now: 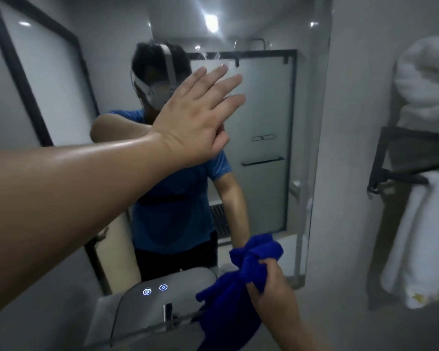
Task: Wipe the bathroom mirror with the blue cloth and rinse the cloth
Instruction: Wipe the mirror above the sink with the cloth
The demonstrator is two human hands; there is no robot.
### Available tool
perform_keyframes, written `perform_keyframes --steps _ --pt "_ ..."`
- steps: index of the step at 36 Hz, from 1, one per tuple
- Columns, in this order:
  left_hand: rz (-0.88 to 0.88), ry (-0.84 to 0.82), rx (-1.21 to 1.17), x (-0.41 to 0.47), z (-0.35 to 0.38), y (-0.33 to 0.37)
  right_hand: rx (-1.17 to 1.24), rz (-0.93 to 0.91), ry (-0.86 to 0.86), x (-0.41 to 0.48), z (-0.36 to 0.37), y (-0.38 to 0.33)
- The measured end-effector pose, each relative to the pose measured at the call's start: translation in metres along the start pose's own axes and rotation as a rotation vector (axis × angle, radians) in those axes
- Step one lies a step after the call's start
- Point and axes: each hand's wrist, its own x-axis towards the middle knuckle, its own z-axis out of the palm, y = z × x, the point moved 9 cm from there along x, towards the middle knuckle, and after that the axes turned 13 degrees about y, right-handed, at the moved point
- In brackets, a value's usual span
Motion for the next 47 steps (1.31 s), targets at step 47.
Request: perform_keyframes --steps 47 --pt "-0.328 -0.399 0.114 -0.307 -0.017 0.033 0.209 -1.023 0.507 0.045 -0.063 -0.478"
